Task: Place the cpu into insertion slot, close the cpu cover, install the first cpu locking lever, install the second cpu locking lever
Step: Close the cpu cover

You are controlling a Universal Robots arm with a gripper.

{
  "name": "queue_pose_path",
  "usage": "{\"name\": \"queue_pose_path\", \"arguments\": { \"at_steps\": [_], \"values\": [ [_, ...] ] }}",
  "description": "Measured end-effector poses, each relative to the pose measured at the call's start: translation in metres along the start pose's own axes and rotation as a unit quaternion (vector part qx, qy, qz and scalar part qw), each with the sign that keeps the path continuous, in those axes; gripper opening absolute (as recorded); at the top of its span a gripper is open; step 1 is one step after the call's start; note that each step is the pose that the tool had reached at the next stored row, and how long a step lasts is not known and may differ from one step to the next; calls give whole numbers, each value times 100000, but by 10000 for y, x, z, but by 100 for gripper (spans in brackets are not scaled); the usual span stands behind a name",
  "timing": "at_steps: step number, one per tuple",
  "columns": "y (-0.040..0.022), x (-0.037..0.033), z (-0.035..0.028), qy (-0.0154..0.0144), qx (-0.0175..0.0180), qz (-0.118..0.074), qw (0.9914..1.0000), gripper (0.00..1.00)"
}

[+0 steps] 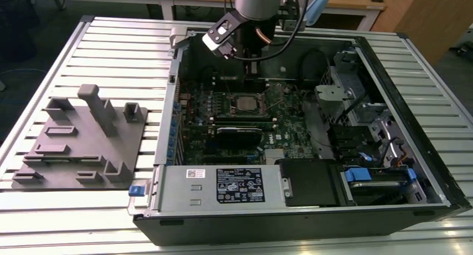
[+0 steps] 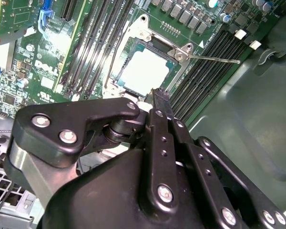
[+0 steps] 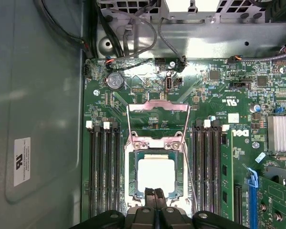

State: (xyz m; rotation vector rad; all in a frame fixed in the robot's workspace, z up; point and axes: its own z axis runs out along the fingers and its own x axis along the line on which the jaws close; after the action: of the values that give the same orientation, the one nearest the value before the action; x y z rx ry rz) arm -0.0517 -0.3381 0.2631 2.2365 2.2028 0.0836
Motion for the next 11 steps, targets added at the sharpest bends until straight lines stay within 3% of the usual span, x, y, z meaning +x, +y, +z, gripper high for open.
{"name": "queue_pose_path", "arguments": {
  "at_steps": [4, 5, 8, 9, 11],
  "values": [
    [6, 1, 1, 81, 74, -38, 100000, 11],
    [17, 1, 2, 73, 429, -31, 99999, 11],
    [61, 1, 4, 32, 2412, 45, 99971, 11],
    [65, 1, 4, 27, 2713, 55, 99963, 11],
    [64, 1, 3, 25, 2727, 62, 99963, 11]
  ]
}}
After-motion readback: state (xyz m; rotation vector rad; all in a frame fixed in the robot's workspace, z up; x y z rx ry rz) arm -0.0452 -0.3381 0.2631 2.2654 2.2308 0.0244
